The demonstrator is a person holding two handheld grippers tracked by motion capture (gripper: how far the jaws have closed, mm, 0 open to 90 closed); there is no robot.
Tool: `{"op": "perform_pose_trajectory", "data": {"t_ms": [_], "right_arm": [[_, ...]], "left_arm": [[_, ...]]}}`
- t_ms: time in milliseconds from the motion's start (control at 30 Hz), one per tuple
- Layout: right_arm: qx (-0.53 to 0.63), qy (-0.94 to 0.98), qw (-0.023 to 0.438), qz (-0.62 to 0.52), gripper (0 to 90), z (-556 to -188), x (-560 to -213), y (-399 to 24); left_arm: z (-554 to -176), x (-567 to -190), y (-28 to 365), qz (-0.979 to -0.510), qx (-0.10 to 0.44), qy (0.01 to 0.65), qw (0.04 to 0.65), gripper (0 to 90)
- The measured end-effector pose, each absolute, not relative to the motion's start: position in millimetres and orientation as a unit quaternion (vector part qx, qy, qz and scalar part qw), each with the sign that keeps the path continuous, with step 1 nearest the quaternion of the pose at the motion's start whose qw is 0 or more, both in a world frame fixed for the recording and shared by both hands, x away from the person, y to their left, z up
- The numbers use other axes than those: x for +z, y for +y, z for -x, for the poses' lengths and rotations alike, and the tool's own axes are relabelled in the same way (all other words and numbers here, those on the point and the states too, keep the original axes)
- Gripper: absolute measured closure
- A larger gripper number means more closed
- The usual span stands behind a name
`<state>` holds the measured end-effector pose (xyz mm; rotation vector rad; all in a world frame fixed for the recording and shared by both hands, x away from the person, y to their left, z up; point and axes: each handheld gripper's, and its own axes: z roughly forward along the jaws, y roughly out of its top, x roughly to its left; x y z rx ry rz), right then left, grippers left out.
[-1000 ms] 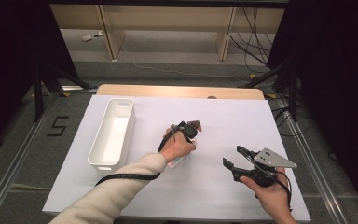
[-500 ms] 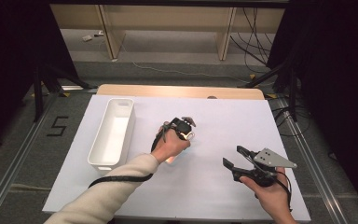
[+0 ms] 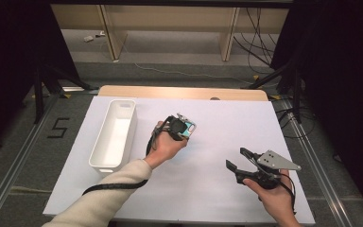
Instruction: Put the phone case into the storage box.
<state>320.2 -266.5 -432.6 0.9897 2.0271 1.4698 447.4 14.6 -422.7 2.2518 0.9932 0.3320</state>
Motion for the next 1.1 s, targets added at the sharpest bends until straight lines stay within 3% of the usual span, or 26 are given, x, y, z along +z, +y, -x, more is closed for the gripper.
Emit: {"op": "perform_pose_trajectory", "data": {"t_ms": [467,1100], "right_arm": [[0.534,0.733,0.223,-0.358,29.2,-320,-433,-266],[0.536,0.731,0.227,-0.357,29.2,-321,-433,-266]], "left_arm": [[-431,-412,32,-0.81,0.178,0.369,0.419,88.5],[-422,-402,54,-0.763,0.221,0.381,0.474,88.6]]}}
